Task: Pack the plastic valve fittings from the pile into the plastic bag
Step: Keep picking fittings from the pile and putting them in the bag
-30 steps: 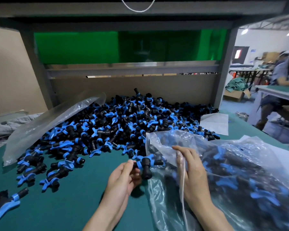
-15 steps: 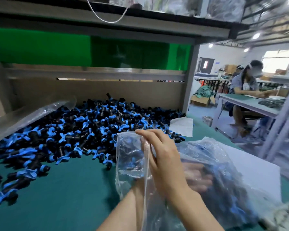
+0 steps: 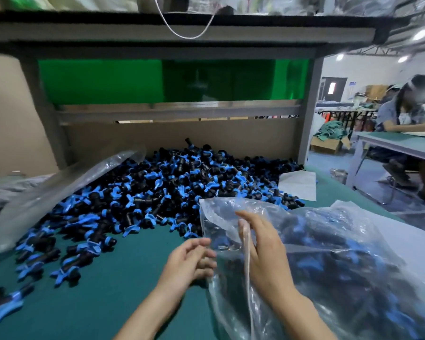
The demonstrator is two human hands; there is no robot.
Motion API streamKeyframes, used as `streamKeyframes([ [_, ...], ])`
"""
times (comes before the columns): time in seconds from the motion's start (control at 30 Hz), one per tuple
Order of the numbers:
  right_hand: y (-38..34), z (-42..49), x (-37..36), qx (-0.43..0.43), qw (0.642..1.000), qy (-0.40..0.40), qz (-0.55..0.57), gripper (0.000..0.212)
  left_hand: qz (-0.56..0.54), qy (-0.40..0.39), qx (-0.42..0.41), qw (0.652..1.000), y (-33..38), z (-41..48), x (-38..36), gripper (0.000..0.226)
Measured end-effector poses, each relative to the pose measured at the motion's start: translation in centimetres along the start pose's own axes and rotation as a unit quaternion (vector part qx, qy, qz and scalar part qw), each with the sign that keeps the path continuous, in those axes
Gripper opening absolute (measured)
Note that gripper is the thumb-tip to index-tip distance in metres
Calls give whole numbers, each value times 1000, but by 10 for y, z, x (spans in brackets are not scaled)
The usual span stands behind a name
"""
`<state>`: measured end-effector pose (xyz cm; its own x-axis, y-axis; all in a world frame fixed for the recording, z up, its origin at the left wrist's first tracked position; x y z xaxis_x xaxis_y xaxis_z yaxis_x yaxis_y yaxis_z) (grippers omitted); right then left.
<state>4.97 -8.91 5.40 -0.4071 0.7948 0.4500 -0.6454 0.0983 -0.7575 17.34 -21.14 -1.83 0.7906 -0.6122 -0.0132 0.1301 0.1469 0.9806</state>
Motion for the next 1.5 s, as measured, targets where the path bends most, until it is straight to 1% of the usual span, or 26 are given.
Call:
streamKeyframes([
  [0.03,9,-2,-5,-14,1000,-2,3,24,-18,60,-21,998,-1,-7,21,17],
  [0.07,19,-3,-11,-30,1000,-6,7,20,61,103,-52,991,-4,-8,46,20],
  [0.1,29,-5,-15,-47,999,-12,7,16,138,125,-77,980,0,-6,67,22],
  [0.13,36,-6,-19,-62,998,-19,3,12,199,126,-98,967,-2,-7,74,21],
  [0.2,46,-5,-23,-80,996,-29,-8,9,308,123,-110,937,-10,-3,73,16],
  [0.27,48,-5,-23,-84,996,-31,-10,11,339,141,-105,924,-15,10,85,9],
  [0.3,47,-6,-22,-83,996,-31,-10,12,367,135,-94,916,-16,16,88,6],
  [0.37,47,-7,-20,-81,996,-39,-11,17,476,80,-96,870,-17,24,74,22],
  [0.43,46,-8,-19,-78,995,-52,-16,30,550,49,-101,827,-17,33,64,39],
  [0.5,45,-9,-18,-70,996,-57,-23,44,580,23,-104,808,-18,42,58,50],
  [0.53,45,-9,-18,-67,996,-56,-23,48,590,13,-105,801,-18,45,56,50],
  [0.6,44,-9,-17,-64,996,-54,-20,50,597,12,-116,794,-17,48,53,40],
  [0.7,44,-8,-18,-66,996,-55,-19,50,578,42,-128,805,-13,49,55,23],
  [0.73,45,-8,-18,-66,996,-56,-19,51,563,58,-130,814,-10,47,57,21],
  [0.8,45,-9,-18,-59,996,-54,-27,54,513,103,-120,844,-6,41,63,21],
  [0.9,44,-9,-17,-50,997,-50,-31,57,400,180,-72,896,-8,29,81,28],
  [0.97,44,-9,-16,-51,997,-50,-26,56,299,237,-56,923,-9,21,91,34],
  [1.07,44,-10,-17,-50,997,-52,-30,58,184,295,-42,937,-10,11,100,38],
  [1.13,44,-10,-17,-48,997,-50,-32,56,164,301,-38,939,-10,5,102,43],
  [1.27,45,-10,-18,-52,997,-54,-36,52,139,286,-50,947,-10,3,100,50],
  [1.4,45,-9,-18,-50,997,-53,-35,48,94,258,-86,958,-5,7,97,38],
  [1.5,45,-9,-18,-51,997,-54,-35,48,99,234,-102,962,-3,8,96,23],
])
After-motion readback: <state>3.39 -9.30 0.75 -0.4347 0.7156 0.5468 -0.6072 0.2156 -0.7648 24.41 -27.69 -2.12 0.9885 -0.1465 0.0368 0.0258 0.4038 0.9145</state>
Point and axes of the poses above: each hand's wrist, its own z-axis towards the middle knuckle, its own x-axis out of the back of the hand, y = z × x, the point moved 6 cm from there along z, towards the middle knuckle, and after that the axes turned 13 degrees about -x, right-handed, at the moved point
